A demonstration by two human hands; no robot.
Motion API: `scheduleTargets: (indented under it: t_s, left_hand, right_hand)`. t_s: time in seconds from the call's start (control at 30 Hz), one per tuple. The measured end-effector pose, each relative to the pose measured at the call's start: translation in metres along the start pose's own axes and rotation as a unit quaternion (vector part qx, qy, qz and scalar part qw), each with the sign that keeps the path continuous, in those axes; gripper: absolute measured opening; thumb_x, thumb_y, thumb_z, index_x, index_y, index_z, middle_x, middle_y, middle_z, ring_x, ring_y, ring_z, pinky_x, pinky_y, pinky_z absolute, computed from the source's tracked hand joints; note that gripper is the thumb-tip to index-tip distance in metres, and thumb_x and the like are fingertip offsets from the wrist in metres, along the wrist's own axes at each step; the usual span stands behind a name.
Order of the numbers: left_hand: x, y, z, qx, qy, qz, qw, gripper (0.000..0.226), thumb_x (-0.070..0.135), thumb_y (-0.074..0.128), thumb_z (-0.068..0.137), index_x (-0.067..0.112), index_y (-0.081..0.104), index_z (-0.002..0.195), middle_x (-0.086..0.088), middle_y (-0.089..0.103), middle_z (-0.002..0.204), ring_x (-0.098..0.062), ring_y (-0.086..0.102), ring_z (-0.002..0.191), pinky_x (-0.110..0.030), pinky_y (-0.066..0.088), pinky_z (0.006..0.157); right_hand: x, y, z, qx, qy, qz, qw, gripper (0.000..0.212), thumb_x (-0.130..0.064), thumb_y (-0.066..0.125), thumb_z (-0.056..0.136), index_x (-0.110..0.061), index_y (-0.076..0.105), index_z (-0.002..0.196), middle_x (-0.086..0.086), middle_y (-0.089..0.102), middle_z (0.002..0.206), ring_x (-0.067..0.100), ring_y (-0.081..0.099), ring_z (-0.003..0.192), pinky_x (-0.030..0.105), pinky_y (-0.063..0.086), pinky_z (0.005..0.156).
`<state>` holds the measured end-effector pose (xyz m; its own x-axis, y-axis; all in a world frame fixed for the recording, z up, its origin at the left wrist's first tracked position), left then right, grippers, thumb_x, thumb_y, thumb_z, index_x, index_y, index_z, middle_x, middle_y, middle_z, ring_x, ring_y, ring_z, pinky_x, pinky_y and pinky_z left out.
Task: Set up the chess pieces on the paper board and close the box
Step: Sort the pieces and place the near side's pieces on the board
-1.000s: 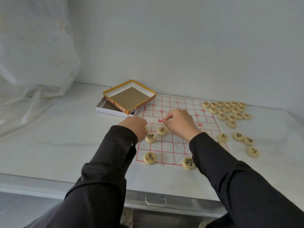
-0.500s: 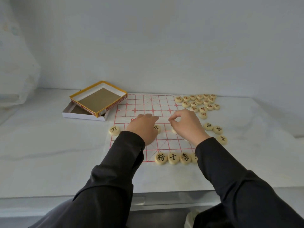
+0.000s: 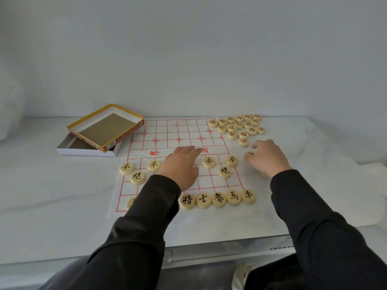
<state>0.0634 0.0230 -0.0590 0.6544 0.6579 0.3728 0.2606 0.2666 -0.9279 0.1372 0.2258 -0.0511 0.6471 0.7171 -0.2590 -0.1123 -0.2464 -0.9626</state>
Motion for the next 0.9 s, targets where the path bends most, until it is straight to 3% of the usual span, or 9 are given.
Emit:
scheduleTargets:
  t_s: [0.1, 0.23, 0.43, 0.53, 0.77, 0.9]
  left_hand:
    - [0.000, 0.000, 0.001, 0.000, 0.001, 0.007, 1.000, 0.054, 0.018, 0.043, 0.095, 0.024, 0.025, 0.146, 0.002, 0.026, 0.152, -0.017, 0.018, 0.141, -0.035, 0.021, 0.116]
    - [0.000, 0.001, 0.001, -0.008, -0.003, 0.015, 1.000, 0.052, 0.020, 0.043, 0.096, 0.024, 0.027, 0.145, 0.003, 0.026, 0.152, -0.016, 0.018, 0.141, -0.035, 0.020, 0.115]
    - [-0.007, -0.003, 0.002, -0.002, -0.017, 0.018, 1.000, 0.051, 0.020, 0.043, 0.096, 0.024, 0.029, 0.144, 0.003, 0.026, 0.152, -0.016, 0.019, 0.141, -0.034, 0.019, 0.114]
    - [-0.010, -0.006, 0.002, 0.000, -0.023, 0.014, 1.000, 0.050, 0.020, 0.043, 0.096, 0.023, 0.030, 0.144, 0.003, 0.027, 0.152, -0.016, 0.019, 0.140, -0.033, 0.019, 0.114]
    - [-0.016, -0.013, 0.001, 0.009, -0.035, 0.013, 0.999, 0.047, 0.022, 0.042, 0.097, 0.024, 0.032, 0.143, 0.002, 0.029, 0.151, -0.017, 0.021, 0.140, -0.032, 0.020, 0.113]
    - [-0.025, -0.017, -0.001, 0.016, -0.045, 0.014, 0.999, 0.047, 0.023, 0.043, 0.097, 0.025, 0.034, 0.142, 0.003, 0.030, 0.151, -0.017, 0.022, 0.140, -0.034, 0.021, 0.113]
  right_hand:
    - [0.010, 0.007, 0.003, -0.068, 0.018, -0.019, 0.997, 0.064, -0.041, 0.058, 0.088, -0.017, 0.035, 0.142, 0.013, 0.036, 0.140, 0.031, 0.043, 0.125, 0.037, 0.039, 0.100]
    - [0.013, 0.007, 0.007, -0.057, 0.009, -0.030, 0.998, 0.067, -0.039, 0.064, 0.085, -0.018, 0.035, 0.142, 0.013, 0.038, 0.139, 0.031, 0.041, 0.126, 0.037, 0.038, 0.101]
    - [0.008, 0.013, 0.008, -0.018, -0.019, -0.044, 0.999, 0.061, -0.043, 0.060, 0.086, -0.020, 0.040, 0.139, 0.013, 0.040, 0.134, 0.031, 0.042, 0.124, 0.038, 0.041, 0.098]
    - [0.002, 0.017, 0.009, -0.006, -0.052, -0.039, 0.998, 0.054, -0.036, 0.058, 0.089, -0.020, 0.042, 0.139, 0.013, 0.040, 0.135, 0.031, 0.042, 0.123, 0.039, 0.041, 0.099]
    - [-0.003, 0.015, 0.013, 0.079, -0.078, -0.038, 0.993, 0.023, -0.022, 0.055, 0.092, -0.012, 0.066, 0.110, 0.010, 0.060, 0.113, 0.027, 0.052, 0.106, 0.036, 0.045, 0.087]
    - [-0.001, 0.012, 0.016, 0.059, -0.077, -0.066, 0.993, 0.032, -0.027, 0.054, 0.093, -0.015, 0.060, 0.122, 0.009, 0.058, 0.123, 0.028, 0.049, 0.116, 0.038, 0.042, 0.093]
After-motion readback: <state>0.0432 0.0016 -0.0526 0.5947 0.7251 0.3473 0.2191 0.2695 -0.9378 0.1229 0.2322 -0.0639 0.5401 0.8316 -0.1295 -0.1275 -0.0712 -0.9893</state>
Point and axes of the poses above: each hand's wrist, its own z-axis towards the middle knuckle, its own y-axis out of the palm, x = y × z, the point moved 5 cm from there along z, towards the middle knuckle
